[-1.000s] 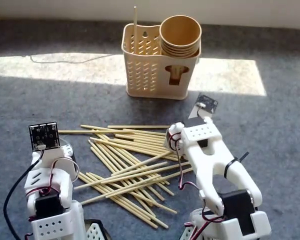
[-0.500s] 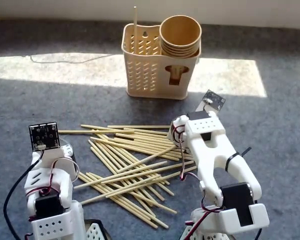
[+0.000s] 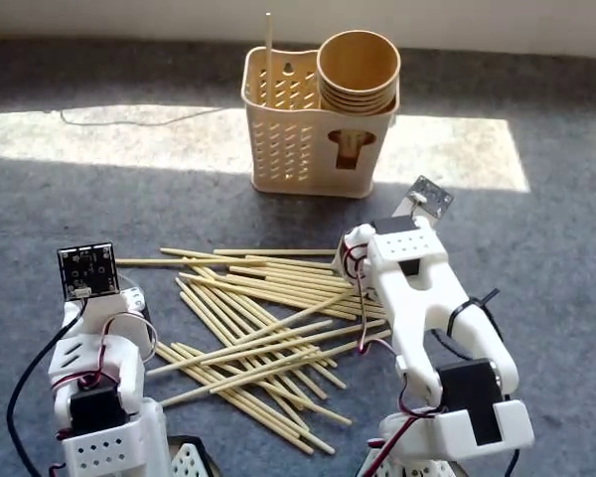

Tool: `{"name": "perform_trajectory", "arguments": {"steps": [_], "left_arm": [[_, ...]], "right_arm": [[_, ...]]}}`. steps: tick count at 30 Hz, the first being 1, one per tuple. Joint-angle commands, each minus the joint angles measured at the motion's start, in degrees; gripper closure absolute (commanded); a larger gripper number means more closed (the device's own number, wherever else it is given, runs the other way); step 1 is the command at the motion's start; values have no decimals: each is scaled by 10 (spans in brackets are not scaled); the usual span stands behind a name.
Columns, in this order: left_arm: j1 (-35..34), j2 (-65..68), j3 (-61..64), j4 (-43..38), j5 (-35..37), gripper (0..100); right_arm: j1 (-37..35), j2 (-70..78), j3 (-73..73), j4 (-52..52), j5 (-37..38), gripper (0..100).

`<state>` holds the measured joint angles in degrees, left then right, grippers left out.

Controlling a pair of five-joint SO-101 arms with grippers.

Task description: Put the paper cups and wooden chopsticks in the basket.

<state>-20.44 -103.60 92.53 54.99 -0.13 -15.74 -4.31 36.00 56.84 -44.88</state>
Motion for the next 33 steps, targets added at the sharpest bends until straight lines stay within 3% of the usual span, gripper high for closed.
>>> {"name": "perform_trajectory", "arguments": {"steps": [1, 6, 12, 27, 33], "left_arm": [[-5, -7, -7, 1, -2, 961], [-5, -7, -7, 1, -2, 961], [-5, -7, -7, 1, -3, 961], [-5, -7, -6, 1, -3, 961], [-5, -7, -6, 1, -3, 961]], "right_arm": [[1, 9, -26, -18, -3, 893], [1, 58, -28, -16, -3, 902], [5, 39, -28, -15, -2, 994], [1, -213, -20, 38, 1, 993], [1, -319, -23, 56, 55, 993]]}}
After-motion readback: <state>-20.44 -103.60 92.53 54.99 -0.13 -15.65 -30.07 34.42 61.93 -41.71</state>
